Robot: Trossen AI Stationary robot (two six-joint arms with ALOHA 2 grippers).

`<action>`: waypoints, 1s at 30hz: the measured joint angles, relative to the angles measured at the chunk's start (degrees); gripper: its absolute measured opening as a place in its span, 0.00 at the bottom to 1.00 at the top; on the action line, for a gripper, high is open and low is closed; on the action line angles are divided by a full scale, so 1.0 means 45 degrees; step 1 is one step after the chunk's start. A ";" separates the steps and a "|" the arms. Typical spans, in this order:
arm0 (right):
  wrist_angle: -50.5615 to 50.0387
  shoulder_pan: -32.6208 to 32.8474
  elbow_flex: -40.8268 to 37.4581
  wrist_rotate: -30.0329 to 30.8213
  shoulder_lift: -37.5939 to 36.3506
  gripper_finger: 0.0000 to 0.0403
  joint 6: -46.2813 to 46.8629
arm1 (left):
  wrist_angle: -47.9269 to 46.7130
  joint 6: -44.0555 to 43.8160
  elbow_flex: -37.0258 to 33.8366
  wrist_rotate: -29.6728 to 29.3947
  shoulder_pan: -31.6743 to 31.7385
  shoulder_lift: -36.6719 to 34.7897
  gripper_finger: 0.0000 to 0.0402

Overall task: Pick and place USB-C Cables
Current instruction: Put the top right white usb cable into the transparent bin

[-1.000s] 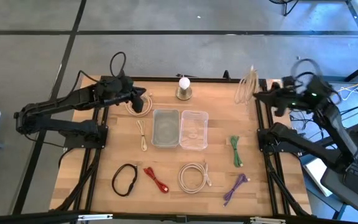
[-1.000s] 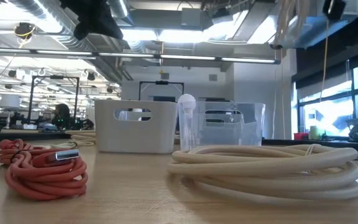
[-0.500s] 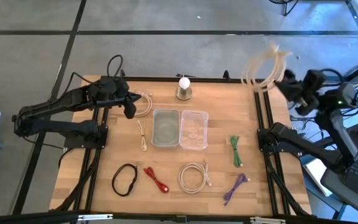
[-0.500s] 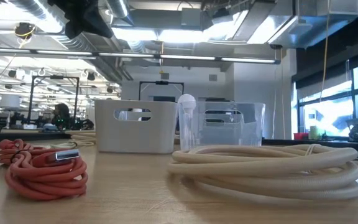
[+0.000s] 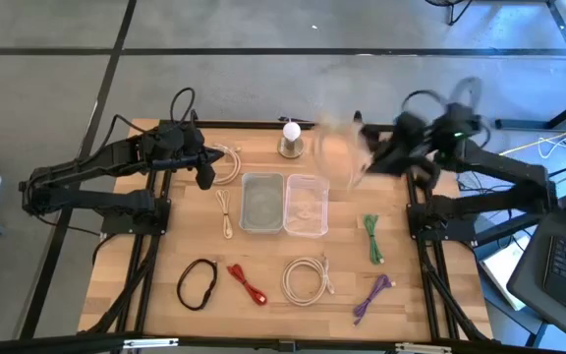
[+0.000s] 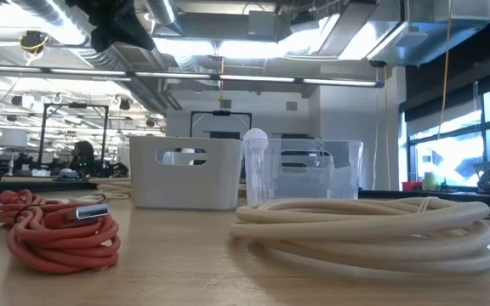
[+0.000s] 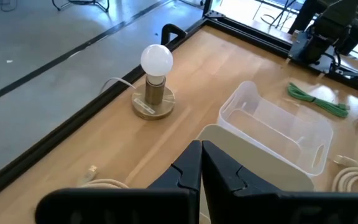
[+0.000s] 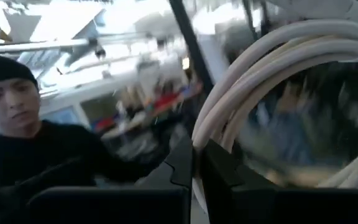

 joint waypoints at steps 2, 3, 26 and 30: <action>-0.2530 0.1084 0.0551 0.1090 -0.0011 0.04 -0.0600 | 0.0000 0.0308 0.0000 0.0000 0.0000 0.0002 0.01; -0.3917 0.1613 0.0808 0.1875 -0.0034 0.04 -0.0887 | 0.0000 0.0492 0.0000 -0.0004 0.0000 0.0002 0.01; -0.5246 0.8173 -0.1195 1.7815 0.0819 0.04 -0.1559 | 0.0010 0.0785 0.0005 -0.1676 0.0005 0.0017 0.01; -0.3806 0.7224 -0.1777 1.6051 0.1003 0.04 -0.1529 | 0.0016 0.0438 0.0010 -0.1797 0.0005 0.0017 0.01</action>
